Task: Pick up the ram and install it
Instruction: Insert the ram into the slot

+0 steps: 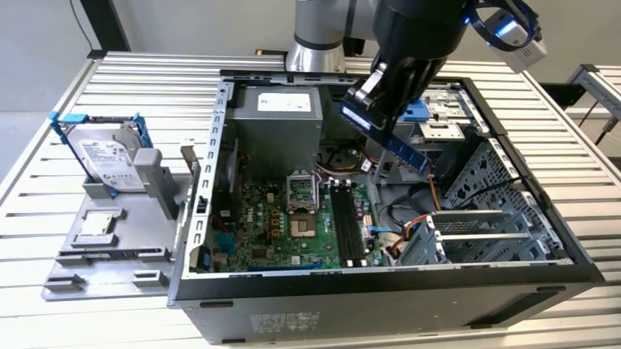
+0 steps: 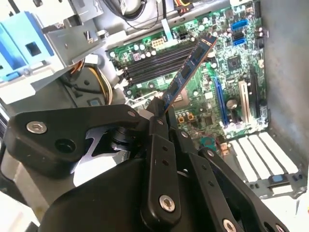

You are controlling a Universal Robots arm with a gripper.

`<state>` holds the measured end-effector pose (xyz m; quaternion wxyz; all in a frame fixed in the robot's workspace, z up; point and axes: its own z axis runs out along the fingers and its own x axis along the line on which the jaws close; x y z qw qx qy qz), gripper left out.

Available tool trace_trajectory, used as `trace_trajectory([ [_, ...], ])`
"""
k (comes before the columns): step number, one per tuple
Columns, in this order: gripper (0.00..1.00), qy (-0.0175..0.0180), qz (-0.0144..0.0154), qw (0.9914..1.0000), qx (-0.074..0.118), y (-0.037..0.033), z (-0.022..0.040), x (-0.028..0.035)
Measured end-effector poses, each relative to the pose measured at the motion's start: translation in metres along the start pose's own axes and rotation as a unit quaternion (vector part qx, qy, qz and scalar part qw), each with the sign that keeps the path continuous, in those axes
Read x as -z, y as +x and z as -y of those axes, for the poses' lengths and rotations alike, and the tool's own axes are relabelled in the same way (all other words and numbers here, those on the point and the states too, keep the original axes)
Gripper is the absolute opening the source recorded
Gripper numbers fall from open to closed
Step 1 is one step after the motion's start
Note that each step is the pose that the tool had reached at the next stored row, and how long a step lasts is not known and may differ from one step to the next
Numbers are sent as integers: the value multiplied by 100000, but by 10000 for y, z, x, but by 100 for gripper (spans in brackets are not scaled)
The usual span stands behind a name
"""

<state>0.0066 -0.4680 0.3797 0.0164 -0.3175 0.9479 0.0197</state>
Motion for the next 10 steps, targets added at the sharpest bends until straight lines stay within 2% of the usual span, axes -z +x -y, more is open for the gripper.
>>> trace_trajectory([
  [5, 0, 169, 107, 99923, -3920, 0, 0, -1],
  [8, 0, 259, 160, 99823, -5932, 0, 0, -1],
  [10, 0, 317, 200, 99728, -7357, 0, 0, -1],
])
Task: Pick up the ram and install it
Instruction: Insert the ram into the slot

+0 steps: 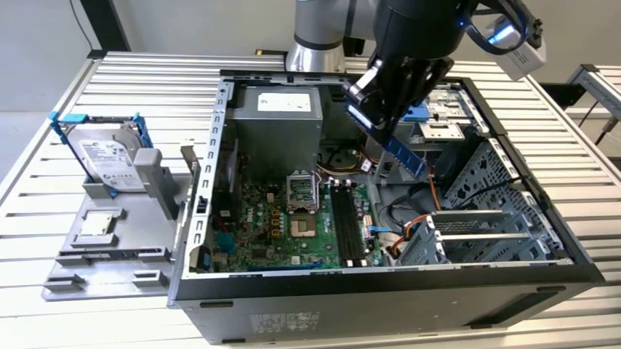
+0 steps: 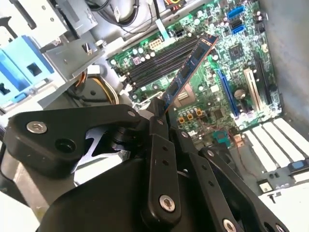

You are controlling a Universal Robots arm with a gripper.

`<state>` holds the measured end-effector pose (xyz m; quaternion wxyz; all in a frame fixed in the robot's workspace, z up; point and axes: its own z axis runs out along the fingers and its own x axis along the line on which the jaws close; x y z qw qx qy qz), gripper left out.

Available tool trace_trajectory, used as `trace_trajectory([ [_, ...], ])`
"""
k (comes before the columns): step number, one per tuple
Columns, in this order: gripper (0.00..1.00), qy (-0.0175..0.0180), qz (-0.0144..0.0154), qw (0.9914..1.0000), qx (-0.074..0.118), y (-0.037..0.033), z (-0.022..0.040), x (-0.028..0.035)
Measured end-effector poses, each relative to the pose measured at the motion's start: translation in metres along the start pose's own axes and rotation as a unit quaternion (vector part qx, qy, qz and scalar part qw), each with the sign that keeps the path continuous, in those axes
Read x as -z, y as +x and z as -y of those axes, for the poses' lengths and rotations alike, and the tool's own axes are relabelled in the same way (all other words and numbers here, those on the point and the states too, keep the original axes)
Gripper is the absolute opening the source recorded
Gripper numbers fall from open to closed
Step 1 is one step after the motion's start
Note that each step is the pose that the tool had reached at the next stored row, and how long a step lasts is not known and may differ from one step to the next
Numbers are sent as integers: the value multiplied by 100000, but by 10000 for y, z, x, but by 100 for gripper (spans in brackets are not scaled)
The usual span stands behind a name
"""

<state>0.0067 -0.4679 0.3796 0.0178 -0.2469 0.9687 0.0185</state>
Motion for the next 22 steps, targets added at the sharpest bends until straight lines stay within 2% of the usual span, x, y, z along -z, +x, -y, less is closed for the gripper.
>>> trace_trajectory([
  [4, 0, 121, 73, 99962, -2752, 0, 0, -1],
  [9, 0, 262, 157, 99824, -5918, 0, 0, -2],
  [11, 0, 345, 209, 99691, -7841, 0, 0, -4],
  [14, 0, 425, 258, 99532, -9646, 0, 0, -4],
  [22, 0, 560, 343, 99176, -12791, 0, 0, -6],
])
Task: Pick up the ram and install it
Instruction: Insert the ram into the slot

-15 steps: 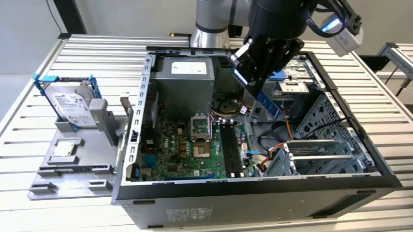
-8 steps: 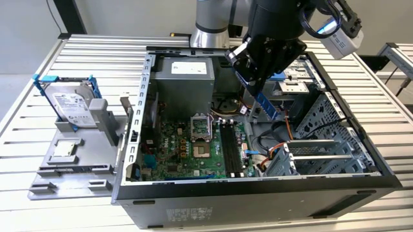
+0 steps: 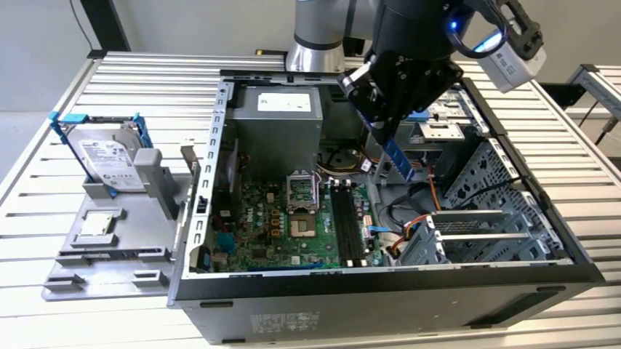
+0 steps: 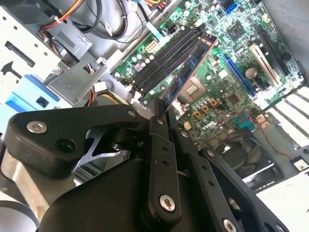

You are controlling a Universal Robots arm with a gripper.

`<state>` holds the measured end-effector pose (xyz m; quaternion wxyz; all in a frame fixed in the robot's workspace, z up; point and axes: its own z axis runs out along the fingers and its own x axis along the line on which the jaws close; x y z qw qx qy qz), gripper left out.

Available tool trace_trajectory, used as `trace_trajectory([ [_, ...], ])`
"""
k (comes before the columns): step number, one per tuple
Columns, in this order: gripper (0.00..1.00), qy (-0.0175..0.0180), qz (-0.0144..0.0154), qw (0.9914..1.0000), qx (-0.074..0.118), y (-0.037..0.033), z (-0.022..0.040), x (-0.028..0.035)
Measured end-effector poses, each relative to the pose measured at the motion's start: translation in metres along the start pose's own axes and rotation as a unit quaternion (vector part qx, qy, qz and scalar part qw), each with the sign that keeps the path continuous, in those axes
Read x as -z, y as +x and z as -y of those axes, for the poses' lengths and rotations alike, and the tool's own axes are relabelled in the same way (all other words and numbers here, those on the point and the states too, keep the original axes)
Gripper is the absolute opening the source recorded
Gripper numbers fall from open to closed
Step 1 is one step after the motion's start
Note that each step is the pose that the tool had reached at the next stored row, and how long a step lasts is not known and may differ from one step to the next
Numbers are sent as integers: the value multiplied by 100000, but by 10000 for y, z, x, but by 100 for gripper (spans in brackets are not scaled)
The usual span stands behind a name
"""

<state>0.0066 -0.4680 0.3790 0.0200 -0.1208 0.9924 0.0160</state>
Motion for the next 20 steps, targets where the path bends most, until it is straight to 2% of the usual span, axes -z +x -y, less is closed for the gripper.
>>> trace_trajectory([
  [11, 0, 147, 92, 99943, -3378, 0, 0, -1],
  [20, 0, 156, 100, 99933, -3649, 0, 0, -2],
])
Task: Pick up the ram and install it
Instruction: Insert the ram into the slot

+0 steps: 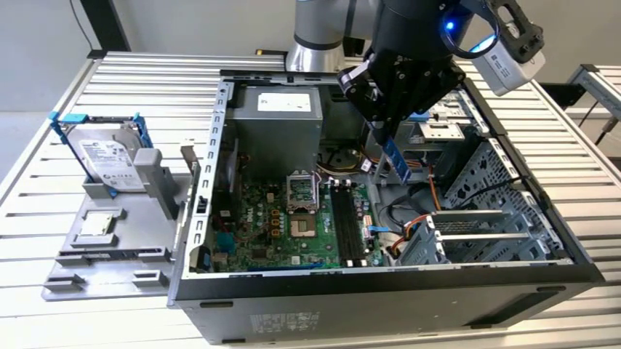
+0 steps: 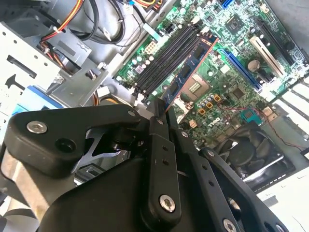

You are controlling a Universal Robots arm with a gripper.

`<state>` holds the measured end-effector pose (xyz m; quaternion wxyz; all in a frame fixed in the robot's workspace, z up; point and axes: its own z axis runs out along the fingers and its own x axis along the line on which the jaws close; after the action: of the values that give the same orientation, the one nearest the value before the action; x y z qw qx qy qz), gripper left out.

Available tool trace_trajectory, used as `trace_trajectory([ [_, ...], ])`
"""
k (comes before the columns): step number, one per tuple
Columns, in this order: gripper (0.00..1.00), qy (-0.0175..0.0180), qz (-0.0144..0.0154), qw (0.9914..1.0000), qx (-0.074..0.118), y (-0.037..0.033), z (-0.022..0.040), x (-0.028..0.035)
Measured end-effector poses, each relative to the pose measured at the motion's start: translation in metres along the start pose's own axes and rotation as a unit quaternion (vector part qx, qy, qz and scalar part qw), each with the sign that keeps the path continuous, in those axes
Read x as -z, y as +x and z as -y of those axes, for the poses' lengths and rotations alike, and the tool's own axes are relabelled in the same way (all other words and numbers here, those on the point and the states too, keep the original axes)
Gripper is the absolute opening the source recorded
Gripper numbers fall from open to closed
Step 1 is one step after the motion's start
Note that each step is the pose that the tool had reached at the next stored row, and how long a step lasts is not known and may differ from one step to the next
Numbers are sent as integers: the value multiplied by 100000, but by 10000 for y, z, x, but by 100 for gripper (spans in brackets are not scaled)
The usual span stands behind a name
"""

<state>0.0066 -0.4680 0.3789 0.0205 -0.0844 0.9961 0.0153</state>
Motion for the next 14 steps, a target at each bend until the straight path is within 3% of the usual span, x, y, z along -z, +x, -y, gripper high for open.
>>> trace_trajectory([
  [5, 0, 2, 2, 100000, -34, 0, -1, -9],
  [14, 0, 10, 3, 100000, -104, 4, 2, -92],
])
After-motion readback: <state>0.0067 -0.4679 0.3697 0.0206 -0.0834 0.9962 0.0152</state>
